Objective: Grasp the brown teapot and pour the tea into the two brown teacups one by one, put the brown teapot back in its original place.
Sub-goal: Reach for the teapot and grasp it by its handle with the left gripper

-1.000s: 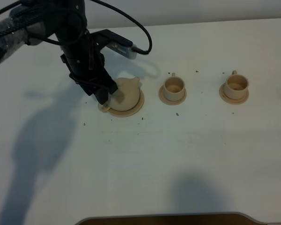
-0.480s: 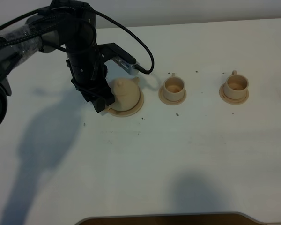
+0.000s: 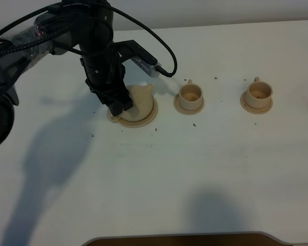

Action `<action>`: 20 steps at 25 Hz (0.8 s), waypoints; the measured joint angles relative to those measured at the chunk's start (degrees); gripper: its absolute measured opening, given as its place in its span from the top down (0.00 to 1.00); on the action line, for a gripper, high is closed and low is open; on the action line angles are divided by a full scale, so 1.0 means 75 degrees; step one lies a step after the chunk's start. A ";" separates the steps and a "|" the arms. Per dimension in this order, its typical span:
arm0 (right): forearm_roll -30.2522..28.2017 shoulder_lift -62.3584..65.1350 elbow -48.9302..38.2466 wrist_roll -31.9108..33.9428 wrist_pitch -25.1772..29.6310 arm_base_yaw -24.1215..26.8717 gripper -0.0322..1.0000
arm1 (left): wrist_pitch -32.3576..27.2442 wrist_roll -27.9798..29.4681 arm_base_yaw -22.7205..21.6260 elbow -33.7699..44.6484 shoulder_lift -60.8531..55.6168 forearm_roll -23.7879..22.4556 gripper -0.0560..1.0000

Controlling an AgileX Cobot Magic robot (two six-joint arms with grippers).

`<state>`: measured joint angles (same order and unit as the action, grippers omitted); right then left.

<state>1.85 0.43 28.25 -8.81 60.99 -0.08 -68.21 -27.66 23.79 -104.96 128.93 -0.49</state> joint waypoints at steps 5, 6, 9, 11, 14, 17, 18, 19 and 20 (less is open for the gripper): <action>0.0000 0.0000 0.0000 0.0000 0.0000 0.0000 0.75 | 0.0000 0.0000 0.0021 -0.0006 0.0085 -0.0069 0.53; 0.0000 0.0000 0.0000 0.0000 0.0000 0.0000 0.75 | 0.0000 0.0000 0.0021 -0.0006 0.0085 -0.0088 0.53; 0.0000 0.0000 0.0000 0.0000 0.0000 0.0000 0.75 | 0.0000 0.0000 0.0021 -0.0006 0.0085 -0.0086 0.53; 0.0000 0.0000 0.0000 0.0000 0.0000 0.0000 0.75 | 0.0000 -0.0005 0.0021 -0.0006 0.0085 -0.0086 0.53; 0.0000 0.0000 0.0000 0.0000 0.0000 0.0000 0.75 | 0.0000 -0.0055 0.0021 -0.0006 0.0085 -0.0081 0.53; 0.0000 0.0000 0.0000 0.0000 0.0000 0.0000 0.75 | 0.0000 -0.0120 0.0021 -0.0006 0.0085 -0.0053 0.53; 0.0000 0.0000 0.0000 0.0000 0.0000 0.0000 0.75 | 0.0000 -0.0138 0.0021 -0.0006 0.0085 -0.0043 0.53; 0.0000 0.0000 0.0000 0.0000 0.0000 0.0000 0.75 | 0.0000 -0.0153 0.0021 -0.0006 0.0085 -0.0031 0.53; 0.0000 0.0000 0.0000 0.0000 0.0000 0.0000 0.75 | 0.0000 -0.0178 0.0021 -0.0006 0.0085 -0.0024 0.53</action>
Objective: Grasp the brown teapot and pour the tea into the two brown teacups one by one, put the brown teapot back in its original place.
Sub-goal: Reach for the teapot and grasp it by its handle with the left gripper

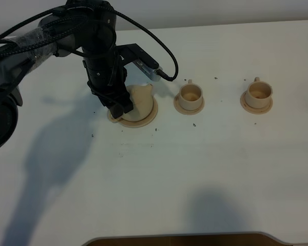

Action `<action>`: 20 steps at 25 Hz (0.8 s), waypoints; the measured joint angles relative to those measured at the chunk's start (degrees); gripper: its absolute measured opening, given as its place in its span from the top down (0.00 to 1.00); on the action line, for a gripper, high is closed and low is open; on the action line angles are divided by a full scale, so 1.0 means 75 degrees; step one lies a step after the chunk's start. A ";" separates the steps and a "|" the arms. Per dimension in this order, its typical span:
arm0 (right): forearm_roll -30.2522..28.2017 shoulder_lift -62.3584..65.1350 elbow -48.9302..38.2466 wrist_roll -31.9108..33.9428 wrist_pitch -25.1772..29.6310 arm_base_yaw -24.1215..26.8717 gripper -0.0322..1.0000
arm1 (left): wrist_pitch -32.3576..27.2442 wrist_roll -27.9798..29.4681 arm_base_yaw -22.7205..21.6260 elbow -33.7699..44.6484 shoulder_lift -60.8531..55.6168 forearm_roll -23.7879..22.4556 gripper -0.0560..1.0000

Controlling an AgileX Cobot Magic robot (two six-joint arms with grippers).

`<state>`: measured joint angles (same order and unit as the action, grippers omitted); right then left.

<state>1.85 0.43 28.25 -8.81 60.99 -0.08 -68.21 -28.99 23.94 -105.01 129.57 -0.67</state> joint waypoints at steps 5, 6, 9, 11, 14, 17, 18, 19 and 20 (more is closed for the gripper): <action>0.0000 0.0000 0.0000 0.0000 0.0000 0.0000 0.75 | 0.0015 -0.0243 0.0000 0.0000 0.0000 0.0032 0.53; 0.0000 0.0000 0.0000 0.0000 0.0000 0.0000 0.75 | 0.0035 -0.0286 0.0000 0.0000 0.0000 0.0040 0.54; 0.0000 0.0000 0.0000 0.0000 0.0000 0.0000 0.75 | 0.0070 -0.0340 0.0000 0.0000 0.0000 0.0089 0.54; 0.0000 0.0000 0.0000 0.0000 0.0000 0.0000 0.75 | 0.0073 -0.0340 0.0000 0.0000 0.0000 0.0089 0.56; 0.0000 0.0000 0.0000 0.0000 0.0000 0.0000 0.75 | 0.0088 -0.0346 0.0000 0.0000 0.0000 0.0089 0.58; 0.0000 0.0000 0.0000 0.0000 0.0000 0.0000 0.75 | 0.0121 -0.0346 0.0000 0.0000 0.0000 0.0089 0.61; 0.0000 0.0000 0.0000 0.0000 0.0000 0.0000 0.75 | 0.0122 -0.0346 0.0000 0.0000 0.0000 0.0089 0.62; 0.0000 0.0000 0.0000 0.0000 0.0000 0.0000 0.75 | 0.0122 -0.0354 0.0000 0.0000 0.0000 0.0089 0.63; 0.0000 0.0000 0.0000 0.0000 0.0000 0.0000 0.75 | 0.0122 -0.0354 0.0000 0.0000 0.0000 0.0089 0.65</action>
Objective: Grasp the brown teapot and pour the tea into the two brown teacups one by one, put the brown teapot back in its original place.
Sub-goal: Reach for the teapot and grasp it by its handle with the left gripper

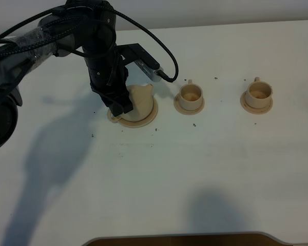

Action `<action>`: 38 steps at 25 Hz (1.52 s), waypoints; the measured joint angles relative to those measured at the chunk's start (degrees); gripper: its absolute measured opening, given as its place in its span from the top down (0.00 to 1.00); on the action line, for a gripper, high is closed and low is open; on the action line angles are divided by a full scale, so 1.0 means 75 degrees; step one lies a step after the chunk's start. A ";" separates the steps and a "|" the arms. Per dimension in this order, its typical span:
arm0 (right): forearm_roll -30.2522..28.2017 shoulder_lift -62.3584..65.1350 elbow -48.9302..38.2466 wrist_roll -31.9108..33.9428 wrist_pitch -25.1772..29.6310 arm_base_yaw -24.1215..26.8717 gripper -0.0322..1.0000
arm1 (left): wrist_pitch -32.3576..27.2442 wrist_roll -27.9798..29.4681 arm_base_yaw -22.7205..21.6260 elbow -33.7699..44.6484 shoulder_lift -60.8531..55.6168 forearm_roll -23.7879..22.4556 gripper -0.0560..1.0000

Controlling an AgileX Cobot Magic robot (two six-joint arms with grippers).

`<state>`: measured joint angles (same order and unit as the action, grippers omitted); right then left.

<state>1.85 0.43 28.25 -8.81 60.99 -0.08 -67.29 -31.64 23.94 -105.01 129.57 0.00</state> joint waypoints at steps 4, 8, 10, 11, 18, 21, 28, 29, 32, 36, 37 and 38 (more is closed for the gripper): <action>0.0000 0.0000 0.0000 0.0000 0.0000 0.0000 0.75 | -0.0064 0.0000 0.0000 -0.0008 0.0121 0.0000 0.74; 0.0000 0.0000 0.0000 0.0000 0.0000 0.0000 0.75 | -0.0094 0.0000 0.0000 -0.0008 0.0290 0.0000 0.83; 0.0000 0.0000 0.0000 0.0000 0.0000 0.0000 0.75 | -0.0100 0.0000 -0.0007 -0.0008 0.0290 0.0000 0.85; 0.0000 0.0000 0.0000 0.0000 0.0000 0.0000 0.75 | -0.0100 -0.0008 -0.0007 -0.0008 0.0290 0.0000 0.85; 0.0000 0.0000 0.0000 0.0000 0.0000 0.0000 0.75 | -0.0100 -0.0145 -0.0007 -0.0008 0.0290 0.0000 0.85; 0.0000 0.0000 0.0000 0.0000 0.0000 0.0000 0.75 | -0.0093 -0.0184 -0.0007 -0.0008 0.0290 0.0000 0.85; 0.0000 0.0000 0.0000 0.0000 0.0000 0.0000 0.75 | 0.0021 -0.0242 -0.0007 -0.0008 0.0158 0.0041 0.85; 0.0000 0.0000 0.0000 0.0000 0.0000 0.0000 0.75 | 0.0041 -0.0276 -0.0007 -0.0008 0.0115 0.0049 0.85; 0.0000 0.0000 0.0000 0.0000 0.0000 0.0000 0.75 | 0.0096 -0.0333 -0.0007 -0.0008 0.0044 0.0080 0.85; 0.0000 0.0000 0.0000 0.0000 0.0000 0.0000 0.75 | 0.0111 -0.0358 -0.0007 -0.0008 0.0027 0.0090 0.85; 0.0000 0.0000 0.0000 0.0000 0.0000 0.0000 0.75 | 0.0111 -0.0359 -0.0007 -0.0008 0.0027 0.0090 0.85; 0.0000 0.0000 0.0000 0.0000 0.0000 0.0000 0.75 | 0.0111 -0.0366 -0.0007 -0.0008 0.0027 0.0090 0.85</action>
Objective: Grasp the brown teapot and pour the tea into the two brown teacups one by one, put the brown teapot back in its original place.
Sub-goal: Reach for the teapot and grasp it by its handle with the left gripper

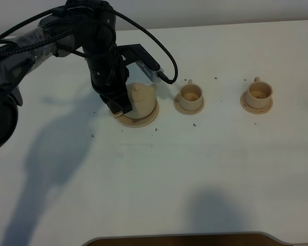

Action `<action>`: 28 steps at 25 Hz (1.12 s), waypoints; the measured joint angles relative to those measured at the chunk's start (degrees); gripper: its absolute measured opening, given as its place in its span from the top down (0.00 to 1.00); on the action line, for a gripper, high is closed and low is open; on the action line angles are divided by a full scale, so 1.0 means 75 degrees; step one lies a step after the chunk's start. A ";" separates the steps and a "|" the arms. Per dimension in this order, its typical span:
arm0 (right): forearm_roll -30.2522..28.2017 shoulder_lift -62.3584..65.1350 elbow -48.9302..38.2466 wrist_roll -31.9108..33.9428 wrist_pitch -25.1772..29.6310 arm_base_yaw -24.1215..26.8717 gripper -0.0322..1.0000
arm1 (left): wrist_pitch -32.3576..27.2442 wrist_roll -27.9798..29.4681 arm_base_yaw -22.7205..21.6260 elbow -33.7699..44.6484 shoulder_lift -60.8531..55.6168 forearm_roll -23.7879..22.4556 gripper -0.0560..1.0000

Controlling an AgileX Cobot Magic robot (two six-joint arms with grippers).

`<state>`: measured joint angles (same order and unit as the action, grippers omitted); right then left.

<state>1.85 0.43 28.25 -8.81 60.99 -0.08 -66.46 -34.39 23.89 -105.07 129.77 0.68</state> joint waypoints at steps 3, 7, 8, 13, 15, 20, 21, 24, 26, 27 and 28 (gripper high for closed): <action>0.0000 0.0000 0.0000 0.0000 0.0000 0.0000 0.75 | 0.0000 0.0000 0.0000 0.0000 0.0015 0.0000 0.85; 0.0000 0.0000 0.0000 0.0000 0.0000 0.0000 0.75 | 0.0000 -0.0002 0.0000 0.0000 -0.0006 0.0000 0.85; 0.0000 0.0000 0.0000 0.0000 0.0000 0.0000 0.75 | 0.0000 -0.0002 0.0000 0.0000 -0.0006 0.0000 0.85; 0.0000 0.0000 0.0000 0.0000 0.0000 0.0000 0.75 | 0.0000 -0.0002 0.0000 0.0000 0.0019 0.0000 0.85; 0.0000 0.0000 0.0000 0.0000 0.0000 0.0000 0.75 | -0.0015 -0.0002 0.0000 0.0000 0.0058 -0.0007 0.85; 0.0000 0.0000 0.0000 0.0000 0.0000 0.0000 0.75 | -0.0052 -0.0002 0.0000 0.0000 0.0108 -0.0013 0.74; 0.0000 0.0000 0.0000 0.0000 0.0000 0.0000 0.75 | -0.0080 -0.0002 0.0000 0.0000 0.0108 -0.0006 0.70; 0.0000 0.0000 0.0000 0.0000 0.0000 0.0000 0.75 | -0.0105 -0.0002 0.0000 0.0000 0.0108 0.0011 0.61; 0.0000 0.0000 0.0000 0.0000 0.0000 0.0000 0.75 | -0.0154 -0.0002 0.0000 0.0000 0.0108 0.0025 0.58; 0.0000 0.0000 0.0000 0.0000 0.0000 0.0000 0.75 | -0.0215 -0.0002 0.0000 0.0000 0.0108 0.0034 0.58; 0.0000 0.0000 0.0000 0.0000 0.0000 0.0000 0.75 | -0.0234 -0.0002 0.0000 0.0000 0.0108 0.0034 0.57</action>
<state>1.85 0.43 28.25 -8.81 60.99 -0.08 -68.21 -34.41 23.89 -105.07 130.58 0.93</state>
